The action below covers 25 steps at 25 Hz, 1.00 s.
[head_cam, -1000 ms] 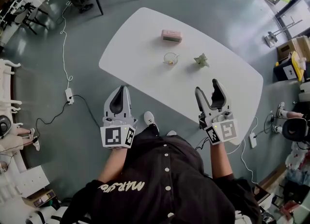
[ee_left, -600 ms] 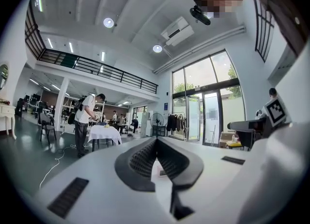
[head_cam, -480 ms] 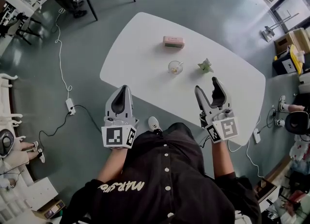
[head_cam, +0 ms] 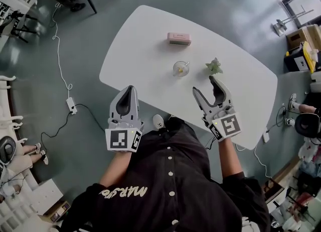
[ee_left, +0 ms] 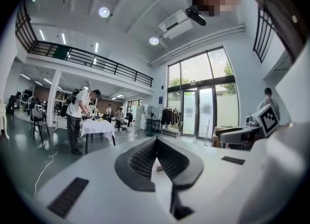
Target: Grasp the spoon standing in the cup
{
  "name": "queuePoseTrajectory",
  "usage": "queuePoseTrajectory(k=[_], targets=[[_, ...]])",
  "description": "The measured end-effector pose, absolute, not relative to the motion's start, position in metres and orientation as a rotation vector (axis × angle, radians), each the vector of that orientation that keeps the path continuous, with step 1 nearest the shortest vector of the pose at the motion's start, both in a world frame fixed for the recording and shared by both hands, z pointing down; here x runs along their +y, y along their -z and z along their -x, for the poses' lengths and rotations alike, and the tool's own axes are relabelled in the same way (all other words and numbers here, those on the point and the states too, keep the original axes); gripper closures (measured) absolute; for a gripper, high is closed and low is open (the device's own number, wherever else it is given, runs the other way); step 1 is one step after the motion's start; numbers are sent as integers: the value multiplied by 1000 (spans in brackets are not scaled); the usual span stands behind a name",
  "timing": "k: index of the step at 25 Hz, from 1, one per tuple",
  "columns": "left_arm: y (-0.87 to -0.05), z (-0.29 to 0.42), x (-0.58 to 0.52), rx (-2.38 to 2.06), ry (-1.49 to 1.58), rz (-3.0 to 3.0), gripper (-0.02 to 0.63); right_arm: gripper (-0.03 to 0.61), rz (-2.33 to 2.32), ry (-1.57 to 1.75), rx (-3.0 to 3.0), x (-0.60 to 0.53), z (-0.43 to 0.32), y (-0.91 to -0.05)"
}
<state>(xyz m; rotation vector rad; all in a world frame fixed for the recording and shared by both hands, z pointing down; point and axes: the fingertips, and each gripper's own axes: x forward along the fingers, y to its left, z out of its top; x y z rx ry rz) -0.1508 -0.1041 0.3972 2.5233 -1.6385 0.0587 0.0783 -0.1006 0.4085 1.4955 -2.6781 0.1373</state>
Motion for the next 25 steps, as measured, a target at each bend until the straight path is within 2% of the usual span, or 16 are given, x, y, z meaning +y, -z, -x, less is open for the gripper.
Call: queuePoseTrajectory(k=[13,25], targets=[[-420,134,-119,-1622,-134,-2445,605,299,-1254,-253,-2612,-136,-60,-511],[-440,129,-110,-1611,-197,-2396,606,318,-1061,-92,-2495,-147,-32,-588]])
